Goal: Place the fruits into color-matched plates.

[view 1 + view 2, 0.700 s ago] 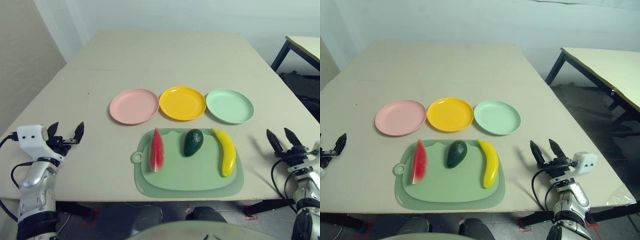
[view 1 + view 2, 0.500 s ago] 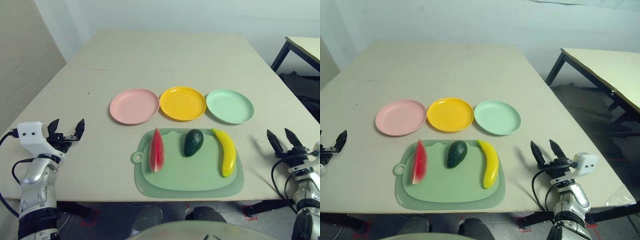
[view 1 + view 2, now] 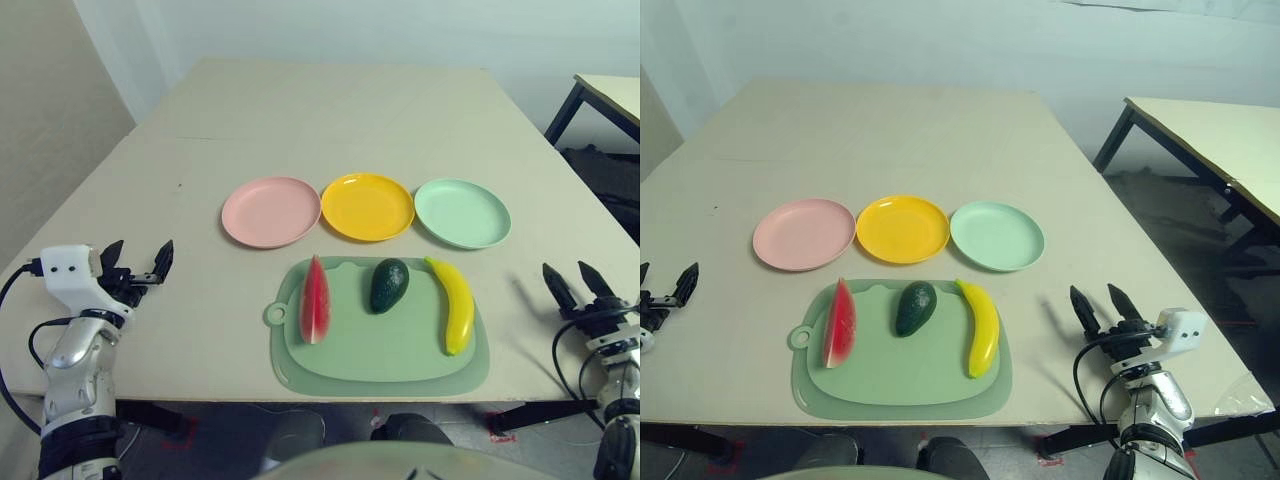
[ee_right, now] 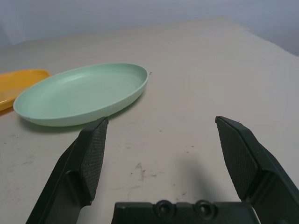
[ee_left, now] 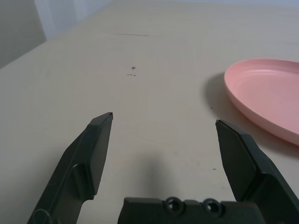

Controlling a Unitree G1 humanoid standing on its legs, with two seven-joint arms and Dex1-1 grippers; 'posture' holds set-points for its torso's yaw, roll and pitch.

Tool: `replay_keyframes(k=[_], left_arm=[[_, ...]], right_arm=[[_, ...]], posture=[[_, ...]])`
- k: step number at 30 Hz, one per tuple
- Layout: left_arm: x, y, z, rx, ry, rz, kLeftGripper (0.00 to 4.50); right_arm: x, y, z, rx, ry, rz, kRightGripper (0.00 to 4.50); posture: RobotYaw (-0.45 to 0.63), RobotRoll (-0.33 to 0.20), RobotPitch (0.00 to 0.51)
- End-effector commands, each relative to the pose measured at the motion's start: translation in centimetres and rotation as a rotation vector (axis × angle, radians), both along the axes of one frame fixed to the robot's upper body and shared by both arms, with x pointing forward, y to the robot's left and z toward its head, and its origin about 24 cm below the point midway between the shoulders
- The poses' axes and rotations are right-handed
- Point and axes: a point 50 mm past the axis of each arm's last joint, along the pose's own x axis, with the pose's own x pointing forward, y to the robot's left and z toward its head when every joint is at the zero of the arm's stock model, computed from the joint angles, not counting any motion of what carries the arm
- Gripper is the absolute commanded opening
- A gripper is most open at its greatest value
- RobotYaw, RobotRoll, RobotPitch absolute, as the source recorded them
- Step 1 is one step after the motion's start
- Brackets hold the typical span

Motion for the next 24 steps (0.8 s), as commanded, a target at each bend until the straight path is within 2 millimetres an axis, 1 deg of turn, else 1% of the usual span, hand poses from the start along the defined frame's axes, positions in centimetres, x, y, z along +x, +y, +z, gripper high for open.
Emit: replay_keyframes(k=[1, 3, 5, 7, 9, 11, 13, 15, 16, 17, 19, 20, 22, 24], left_arm=[[0.4, -1.3, -0.5, -0.006, -0.005, -0.108, 4.50], [0.3, -2.4, 0.2, -0.001, -0.060, -0.259, 4.50], [-0.2, -3.8, 1.6, 0.049, -0.136, -0.457, 4.50], [-1.3, -4.7, 2.2, 0.093, -0.106, -0.688, 4.50], [-2.2, -5.1, 2.1, 0.108, -0.050, -0.827, 4.50], [-3.3, -5.0, 2.0, 0.143, 0.030, -0.972, 4.50], [-3.7, -5.0, 2.1, 0.154, 0.061, -1.040, 4.50], [-3.4, -5.0, 2.6, 0.152, 0.058, -1.084, 4.50], [-3.2, -5.1, 2.8, 0.155, 0.056, -1.101, 4.50], [-3.1, -5.1, 2.9, 0.157, 0.055, -1.112, 4.50], [-2.8, -5.4, 2.8, 0.162, 0.048, -1.127, 4.50], [-2.8, -5.5, 2.7, 0.163, 0.046, -1.132, 4.50], [-2.6, -5.7, 2.5, 0.163, 0.050, -1.140, 4.50], [-2.5, -5.8, 2.3, 0.167, 0.048, -1.136, 4.50]], right_arm=[[0.0, -0.3, 0.6, -0.015, -0.016, 0.026, 4.48], [-0.2, -0.5, 0.8, -0.022, -0.019, 0.031, 4.48], [-0.3, -0.3, 1.1, -0.106, 0.017, 0.122, 4.48], [-0.6, -0.5, 2.8, -0.305, 0.072, 0.306, 4.48], [-0.7, -0.9, 4.2, -0.404, 0.096, 0.390, 4.48], [-0.5, -1.7, 6.9, -0.514, 0.092, 0.454, 4.48], [-0.6, -1.9, 8.6, -0.576, 0.087, 0.524, 4.48], [-0.8, -2.0, 11.3, -0.655, 0.089, 0.614, 4.48], [-0.9, -1.9, 12.2, -0.669, 0.090, 0.644, 4.48], [-1.0, -1.9, 12.7, -0.672, 0.092, 0.659, 4.48], [-1.5, -2.0, 13.0, -0.689, 0.114, 0.676, 4.48], [-1.8, -1.7, 13.1, -0.727, 0.116, 0.698, 4.48], [-2.3, -1.2, 13.2, -0.749, 0.142, 0.740, 4.48], [-2.6, -0.9, 13.2, -0.802, 0.190, 0.711, 4.48]], posture=[[0.12, 0.000, 0.000], [0.11, 0.000, 0.000], [0.09, 0.000, 0.000], [0.07, 0.000, 0.000], [0.05, 0.000, 0.000], [0.02, 0.000, 0.000], [0.00, 0.000, 0.000], [-0.02, 0.000, 0.000], [-0.02, 0.000, 0.000], [-0.02, 0.000, 0.000], [-0.03, 0.000, 0.000], [-0.03, 0.000, 0.000], [-0.03, 0.000, 0.000], [-0.04, 0.000, 0.000]])
